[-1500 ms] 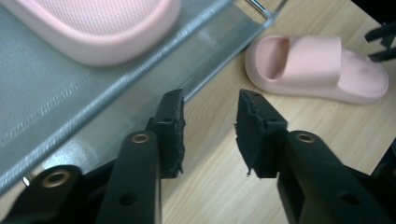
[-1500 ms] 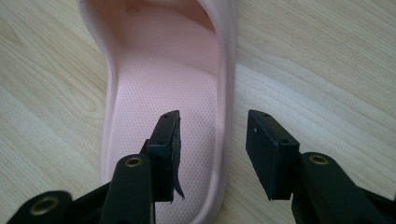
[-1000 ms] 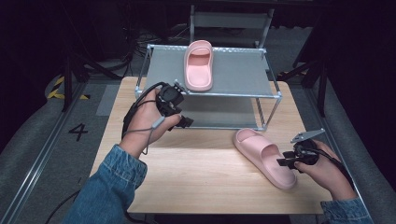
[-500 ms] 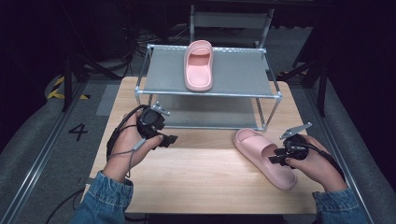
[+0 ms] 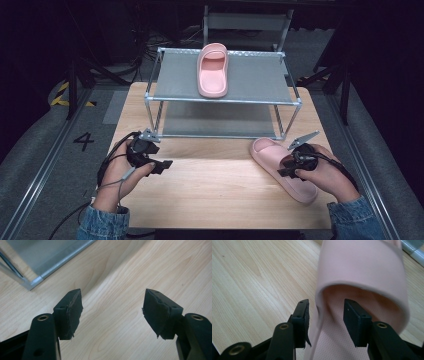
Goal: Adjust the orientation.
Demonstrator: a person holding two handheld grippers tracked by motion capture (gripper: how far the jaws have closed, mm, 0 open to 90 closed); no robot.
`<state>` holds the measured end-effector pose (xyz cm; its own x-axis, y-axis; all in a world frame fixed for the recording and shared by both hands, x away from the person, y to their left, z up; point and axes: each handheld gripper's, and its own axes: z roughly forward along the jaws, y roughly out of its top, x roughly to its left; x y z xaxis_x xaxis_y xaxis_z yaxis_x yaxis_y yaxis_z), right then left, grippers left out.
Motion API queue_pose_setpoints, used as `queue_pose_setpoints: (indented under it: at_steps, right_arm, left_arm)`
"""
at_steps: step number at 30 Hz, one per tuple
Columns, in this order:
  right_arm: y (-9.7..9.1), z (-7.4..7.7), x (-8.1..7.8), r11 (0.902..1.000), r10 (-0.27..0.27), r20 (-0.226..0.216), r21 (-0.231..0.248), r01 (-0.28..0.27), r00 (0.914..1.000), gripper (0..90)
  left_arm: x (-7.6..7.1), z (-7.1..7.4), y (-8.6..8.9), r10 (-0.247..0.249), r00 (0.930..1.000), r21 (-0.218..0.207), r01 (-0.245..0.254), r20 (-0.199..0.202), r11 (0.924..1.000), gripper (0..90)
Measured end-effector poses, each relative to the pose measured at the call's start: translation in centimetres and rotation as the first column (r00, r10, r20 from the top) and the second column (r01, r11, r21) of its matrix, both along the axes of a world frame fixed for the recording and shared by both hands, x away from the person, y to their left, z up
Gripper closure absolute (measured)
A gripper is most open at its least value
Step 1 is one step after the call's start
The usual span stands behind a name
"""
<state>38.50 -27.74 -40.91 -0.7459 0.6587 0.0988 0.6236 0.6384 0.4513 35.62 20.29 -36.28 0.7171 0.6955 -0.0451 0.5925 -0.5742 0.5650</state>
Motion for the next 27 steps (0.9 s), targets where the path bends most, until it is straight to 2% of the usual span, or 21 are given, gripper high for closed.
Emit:
queue_pose_setpoints:
  at_steps: [4, 7, 9, 14, 21, 23, 27]
  right_arm:
    - [1.0, -0.1, 0.2, 1.0000, 0.005, 0.004, -0.005, -0.005, 1.0000, 65.6]
    - [1.6, -0.3, 0.3, 0.9996, 0.017, 0.008, -0.021, -0.017, 0.9998, 70.8]
    - [2.0, -0.4, 0.4, 0.9992, 0.015, 0.003, -0.038, -0.015, 0.9999, 74.0]
    - [2.5, -0.4, 0.5, 0.9968, 0.006, 0.017, -0.079, -0.005, 0.9998, 81.4]
    - [2.8, -0.3, 0.5, 0.9953, -0.018, 0.010, -0.095, 0.019, 0.9998, 83.8]
    - [2.9, -0.1, 0.5, 0.9941, -0.024, 0.014, -0.106, 0.025, 0.9996, 84.1]
    - [3.2, 0.6, 0.4, 0.9969, -0.020, 0.005, -0.076, 0.021, 0.9998, 84.3]
  left_arm:
    - [-0.6, -0.4, 0.8, 0.012, 0.9998, -0.010, -0.012, 0.014, 0.9999, 32.0]
    - [-0.5, -0.6, 1.2, 0.006, 1.0000, -0.016, -0.006, 0.006, 0.9999, 31.6]
    - [-0.6, -0.6, 1.6, 0.022, 0.9997, -0.025, -0.022, 0.003, 0.9994, 31.3]
    - [-0.6, -1.4, 2.7, 0.044, 0.9990, -0.007, -0.044, -0.013, 0.9990, 30.9]
    - [-0.3, -2.3, 3.6, 0.054, 0.9983, -0.002, -0.054, -0.022, 0.9985, 30.7]
    - [-0.2, -2.6, 4.1, 0.058, 0.9977, 0.015, -0.057, -0.036, 0.9982, 30.7]
    - [-0.1, -3.1, 4.5, 0.083, 0.9950, 0.025, -0.082, -0.055, 0.9963, 29.3]
